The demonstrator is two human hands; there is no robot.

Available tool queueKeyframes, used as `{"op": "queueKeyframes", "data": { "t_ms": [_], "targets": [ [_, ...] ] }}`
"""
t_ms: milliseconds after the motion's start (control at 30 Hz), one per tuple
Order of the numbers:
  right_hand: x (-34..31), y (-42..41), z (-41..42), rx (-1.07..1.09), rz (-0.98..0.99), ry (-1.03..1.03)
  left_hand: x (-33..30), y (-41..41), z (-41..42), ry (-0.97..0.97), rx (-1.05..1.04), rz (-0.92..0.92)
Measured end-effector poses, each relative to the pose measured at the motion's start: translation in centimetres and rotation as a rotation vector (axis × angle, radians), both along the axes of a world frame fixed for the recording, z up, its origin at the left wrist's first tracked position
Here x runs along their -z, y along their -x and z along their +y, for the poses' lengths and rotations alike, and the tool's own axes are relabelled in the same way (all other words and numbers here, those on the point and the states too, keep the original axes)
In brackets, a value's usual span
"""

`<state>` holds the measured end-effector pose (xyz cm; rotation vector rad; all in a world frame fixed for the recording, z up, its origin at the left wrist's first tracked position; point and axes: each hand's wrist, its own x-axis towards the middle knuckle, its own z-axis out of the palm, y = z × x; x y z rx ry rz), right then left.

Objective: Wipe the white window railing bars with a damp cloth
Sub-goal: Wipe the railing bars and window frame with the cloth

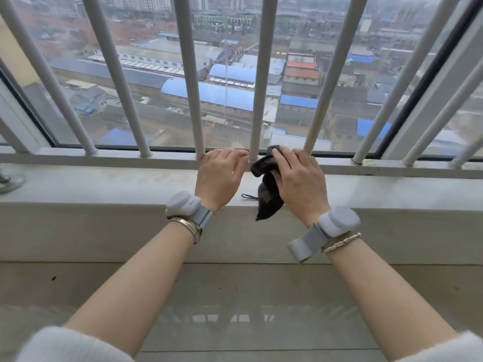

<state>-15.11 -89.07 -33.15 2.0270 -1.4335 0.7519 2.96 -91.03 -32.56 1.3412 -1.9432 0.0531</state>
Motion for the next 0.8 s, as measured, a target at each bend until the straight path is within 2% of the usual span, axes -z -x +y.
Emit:
{"op": "queueKeyframes", "data": {
  "t_ms": [67, 133, 233, 300, 433, 600, 667, 800],
  "targets": [
    [0.2, 0.6, 0.4, 0.087, -0.001, 0.005, 0.1, 0.1, 0.0, -0.016, -0.004, 0.028],
    [0.1, -1.5, 0.2, 0.146, -0.082, -0.044, 0.2, 0.5, -0.1, -0.014, -0.02, 0.051],
    [0.0, -4.5, 0.1, 0.036, -0.162, -0.075, 0.3, 0.8, 0.0, 0.022, -0.052, 0.059],
    [0.2, -3.9, 0.6, -0.004, -0.136, -0.081, 0.3, 0.8, 0.0, 0.024, -0.054, 0.059],
    [0.7, 0.4, 1.0, -0.019, -0.043, 0.04, 0.4, 0.6, -0.2, -0.013, -0.045, 0.047],
    [0.6, 3.7, 2.2, -0.042, 0.027, 0.049, -0.3, 0.5, 0.3, -0.022, -0.016, 0.018],
    [0.4, 4.1, 3.0, -0.058, -0.096, 0.086, -1.1, 0.5, 0.5, -0.067, -0.011, 0.073],
    [-1.5, 3.5, 3.7, -0.068, -0.526, 0.206, -3.3, 1.2, 0.5, -0.118, 0.127, 0.311]
  ]
}}
